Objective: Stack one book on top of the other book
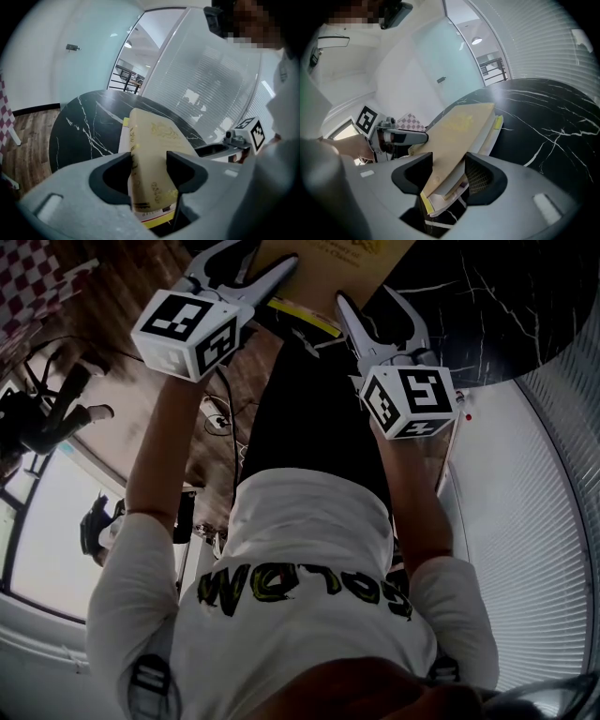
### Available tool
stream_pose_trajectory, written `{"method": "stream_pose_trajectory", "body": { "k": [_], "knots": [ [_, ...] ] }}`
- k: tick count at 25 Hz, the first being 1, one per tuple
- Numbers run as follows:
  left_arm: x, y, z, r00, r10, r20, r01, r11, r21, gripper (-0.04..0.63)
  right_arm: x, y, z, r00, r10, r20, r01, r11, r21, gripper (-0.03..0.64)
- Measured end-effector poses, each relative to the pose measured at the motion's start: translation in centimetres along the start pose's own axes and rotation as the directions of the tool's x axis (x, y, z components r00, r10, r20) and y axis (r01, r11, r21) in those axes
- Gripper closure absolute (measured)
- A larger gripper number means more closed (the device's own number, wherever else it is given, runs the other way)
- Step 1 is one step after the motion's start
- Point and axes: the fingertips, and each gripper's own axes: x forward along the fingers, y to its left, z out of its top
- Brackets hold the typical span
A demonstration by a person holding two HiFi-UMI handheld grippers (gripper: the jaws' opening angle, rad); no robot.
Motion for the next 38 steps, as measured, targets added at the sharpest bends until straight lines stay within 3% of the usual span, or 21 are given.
{"method": "stream_pose_trajectory", "body": {
  "k": [6, 11, 18, 27, 38],
  "knots": [
    [0.2, -0.1, -0.1, 1.000, 0.010, -0.017, -0.010, 1.000, 0.012, 0.356, 0.1, -0.2, -0.2, 1.000, -0.006, -0.011, 0.006, 1.000, -0.013, 0.392],
    [-0.8, -0.4, 0.5, 0.998, 0.060, -0.028, -0.058, 0.994, 0.090, 0.356, -0.7, -0.3, 0.6, 0.999, -0.046, -0.006, 0.045, 0.996, -0.073, 0.376],
    [-4.3, -3.0, 3.7, 0.997, 0.068, 0.046, -0.073, 0.993, 0.093, 0.356, -5.0, 0.0, 3.8, 0.996, -0.069, 0.062, 0.077, 0.988, -0.135, 0.373],
    [-6.6, -12.2, 8.3, 0.992, -0.045, 0.122, 0.030, 0.991, 0.127, 0.356, -12.8, 1.4, 9.4, 0.976, -0.087, 0.199, 0.124, 0.976, -0.182, 0.376],
    [-10.2, -24.5, 14.7, 0.946, -0.231, 0.225, 0.184, 0.960, 0.211, 0.369, -24.1, 4.9, 16.2, 0.930, -0.058, 0.363, 0.151, 0.960, -0.235, 0.411]
  ]
}}
